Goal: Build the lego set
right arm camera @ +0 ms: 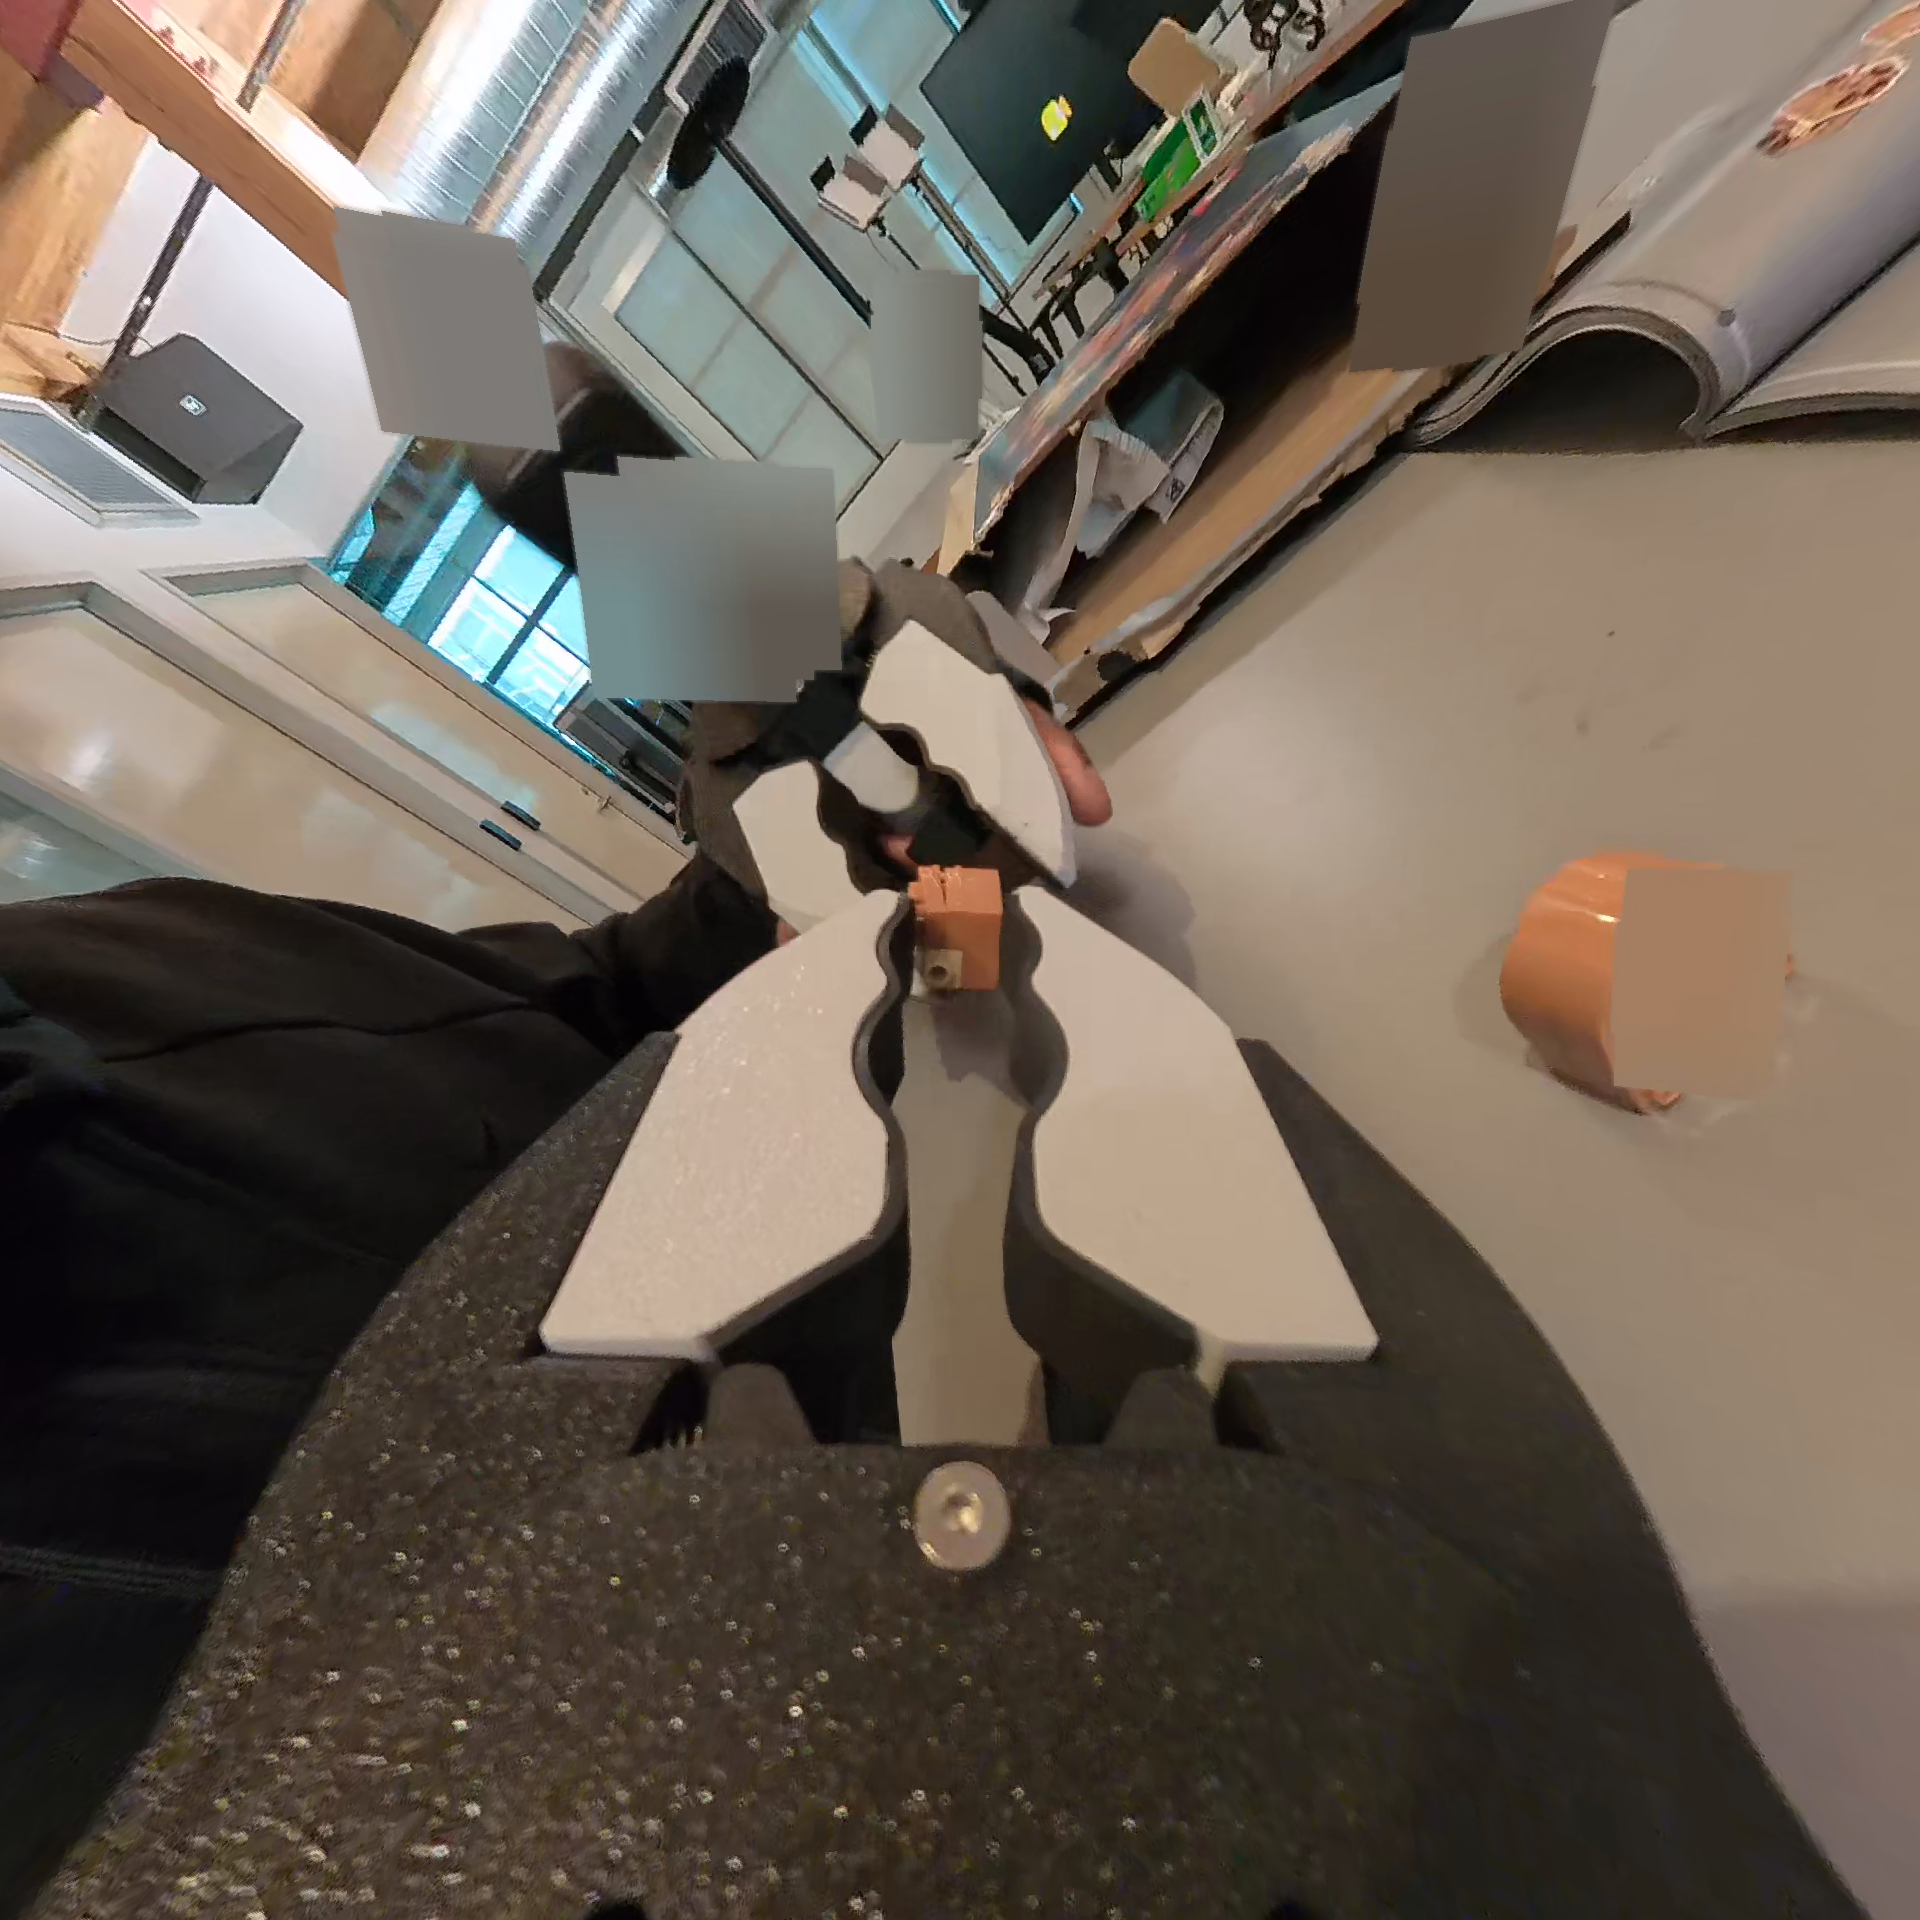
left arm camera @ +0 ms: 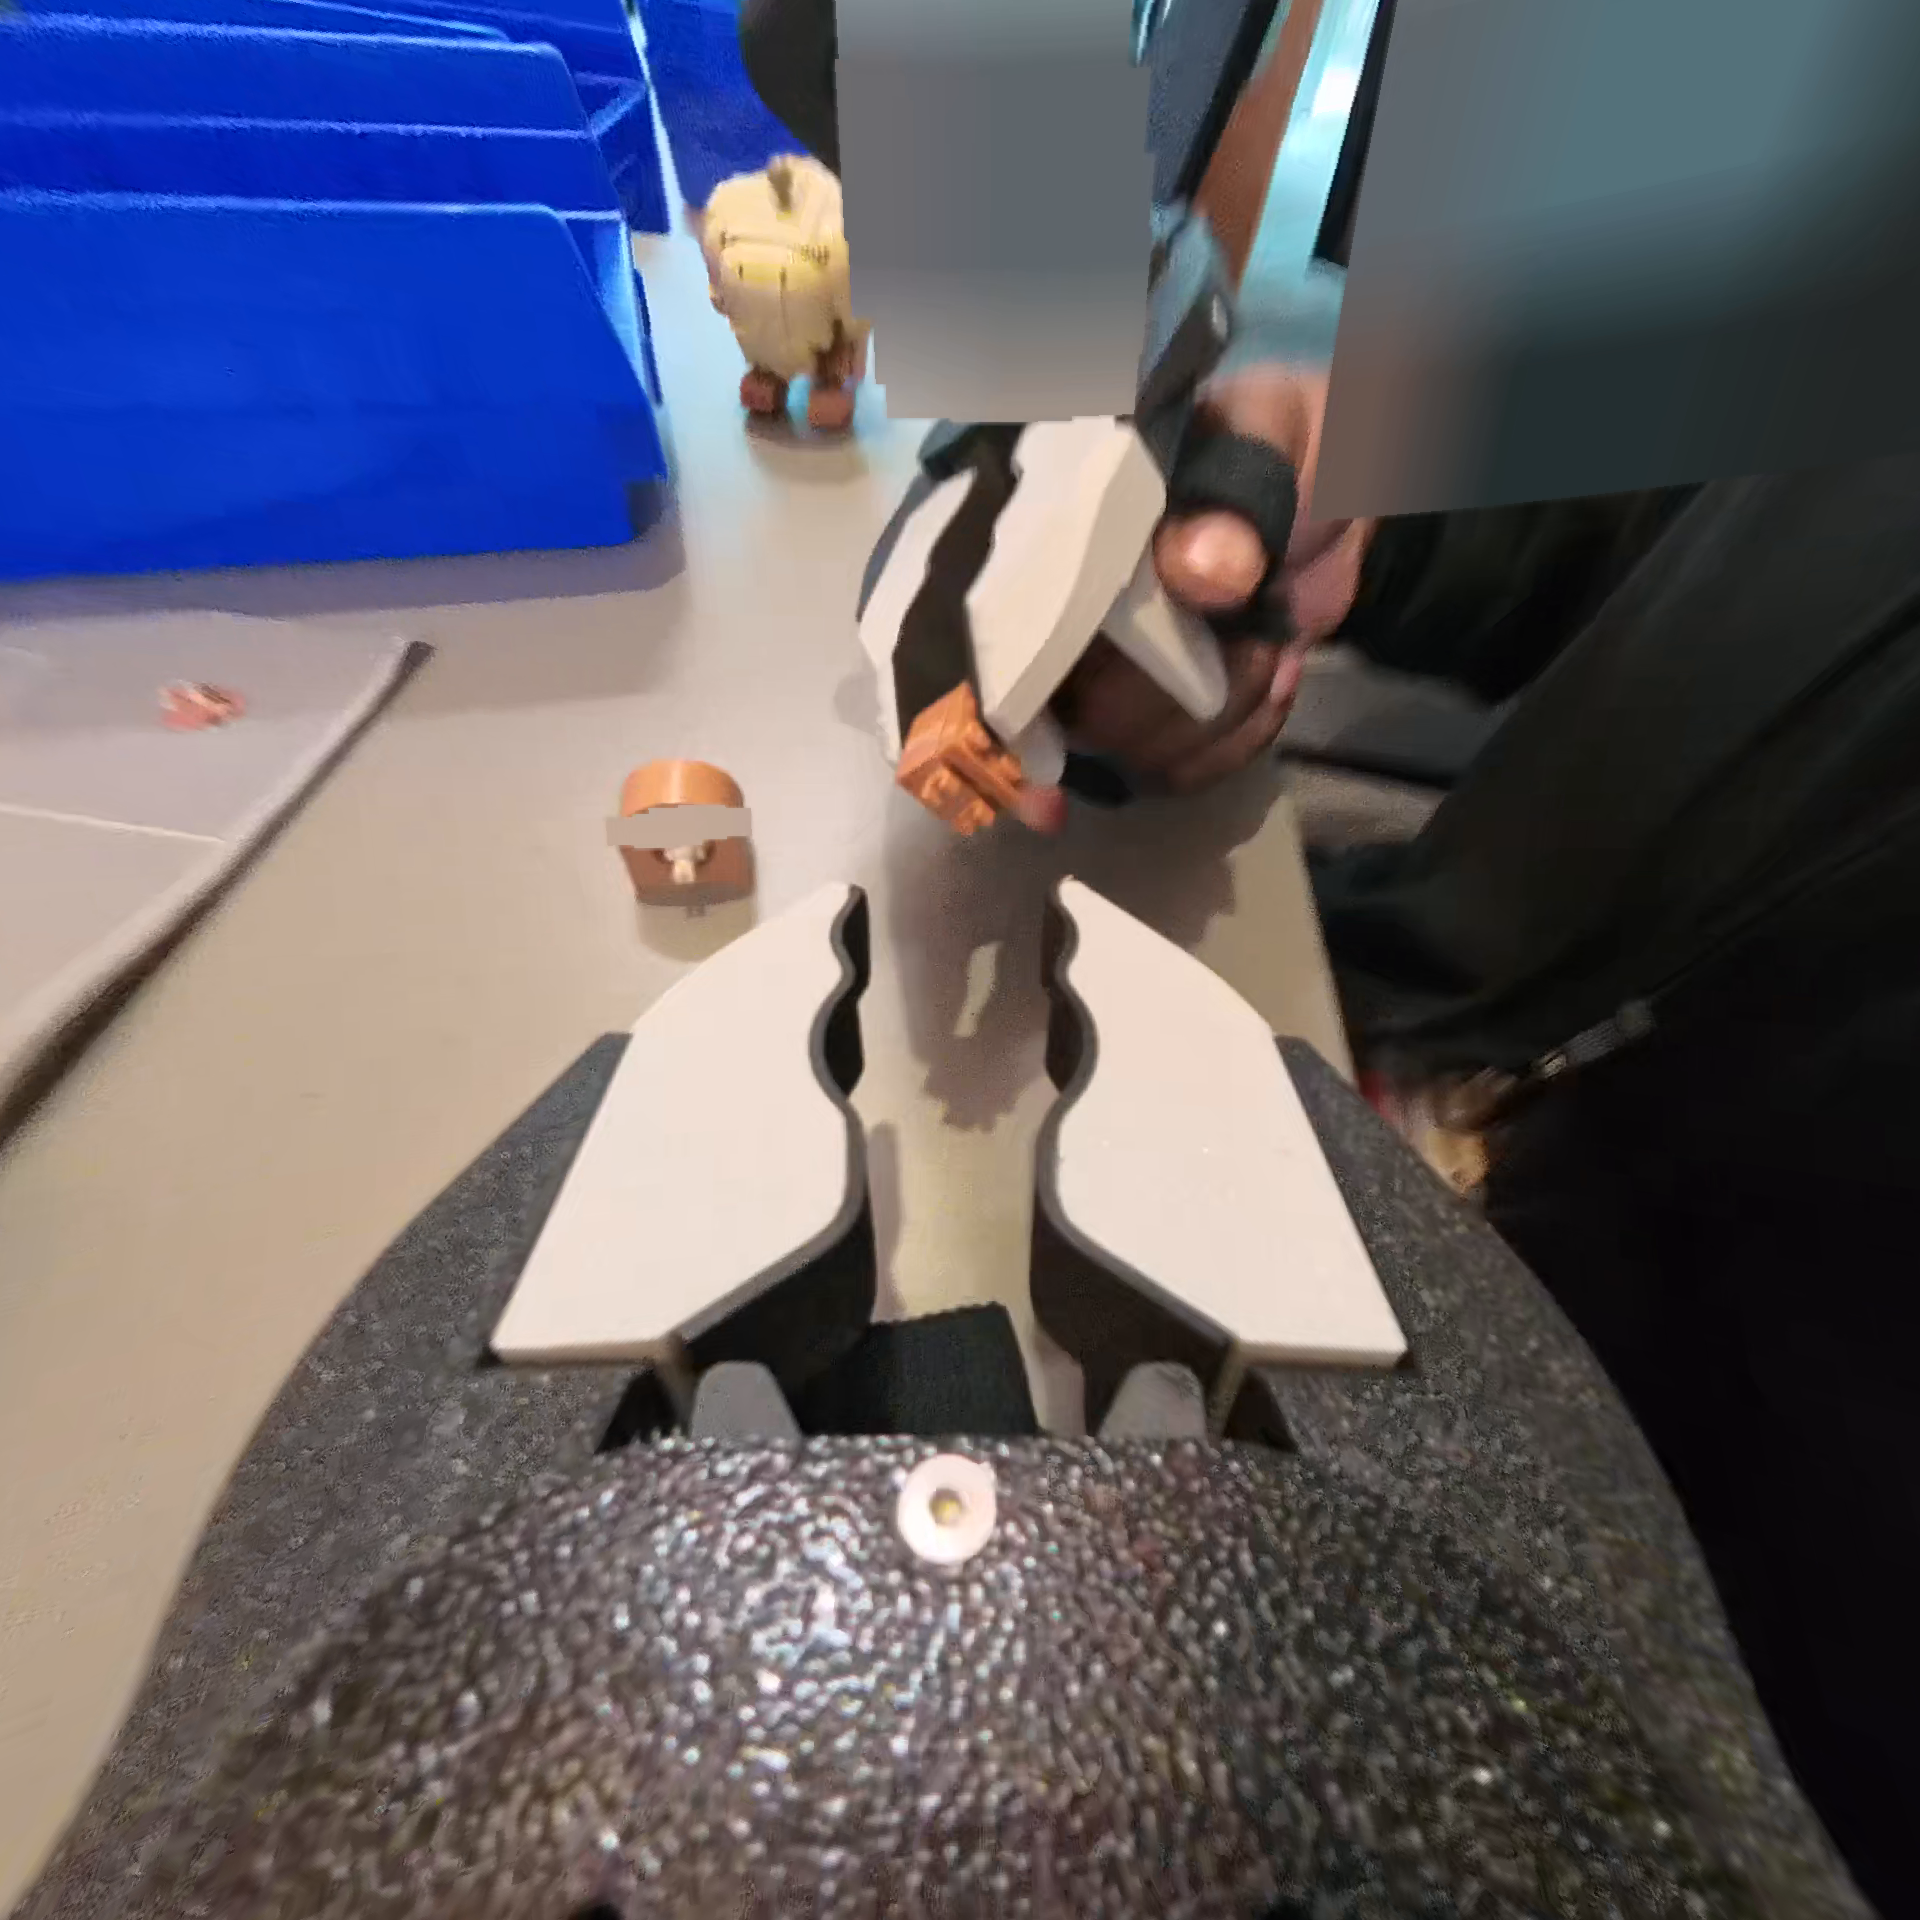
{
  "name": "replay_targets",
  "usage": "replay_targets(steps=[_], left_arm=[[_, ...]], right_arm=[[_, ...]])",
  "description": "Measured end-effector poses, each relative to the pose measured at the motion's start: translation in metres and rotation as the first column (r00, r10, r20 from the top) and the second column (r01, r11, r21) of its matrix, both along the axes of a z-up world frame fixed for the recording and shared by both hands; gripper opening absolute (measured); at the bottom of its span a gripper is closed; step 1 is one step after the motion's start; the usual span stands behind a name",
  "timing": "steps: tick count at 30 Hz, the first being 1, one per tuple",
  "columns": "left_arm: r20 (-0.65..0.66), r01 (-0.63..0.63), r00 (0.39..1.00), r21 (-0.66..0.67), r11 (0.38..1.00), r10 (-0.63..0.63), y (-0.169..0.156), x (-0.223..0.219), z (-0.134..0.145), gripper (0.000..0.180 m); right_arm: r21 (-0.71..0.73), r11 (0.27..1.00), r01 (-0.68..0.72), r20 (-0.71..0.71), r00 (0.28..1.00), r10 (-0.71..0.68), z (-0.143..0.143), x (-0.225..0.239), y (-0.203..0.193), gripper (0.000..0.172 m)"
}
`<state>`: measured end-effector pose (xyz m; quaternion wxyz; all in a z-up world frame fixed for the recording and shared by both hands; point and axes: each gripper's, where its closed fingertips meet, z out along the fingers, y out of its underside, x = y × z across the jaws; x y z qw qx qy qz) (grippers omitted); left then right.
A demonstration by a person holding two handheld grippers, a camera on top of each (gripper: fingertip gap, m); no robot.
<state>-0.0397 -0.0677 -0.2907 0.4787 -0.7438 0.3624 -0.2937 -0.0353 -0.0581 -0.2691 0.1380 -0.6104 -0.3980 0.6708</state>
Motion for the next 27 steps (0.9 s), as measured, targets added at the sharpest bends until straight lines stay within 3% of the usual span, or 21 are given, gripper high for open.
replay_targets(steps=[4,8,12,27], left_arm=[[0.288,0.017,0.957,-0.153,0.988,0.028,0.004,0.000,0.014,0.030],[0.402,0.060,0.915,-0.202,0.977,0.027,0.004,0.005,0.021,0.027],[0.427,0.080,0.904,-0.210,0.974,0.018,0.004,0.009,0.023,0.018],[0.444,0.125,0.896,-0.220,0.967,-0.014,-0.003,0.012,0.025,0.014]], right_arm=[[0.020,1.000,0.009,-0.031,0.999,-0.009,0.003,-0.001,0.002,0.015],[0.050,0.998,0.024,-0.049,0.999,-0.021,0.005,-0.003,0.002,0.015],[0.090,0.996,0.017,-0.065,0.998,-0.011,0.006,-0.004,-0.002,0.015],[0.149,0.989,-0.013,-0.094,0.995,0.027,0.010,-0.002,-0.010,0.015]])
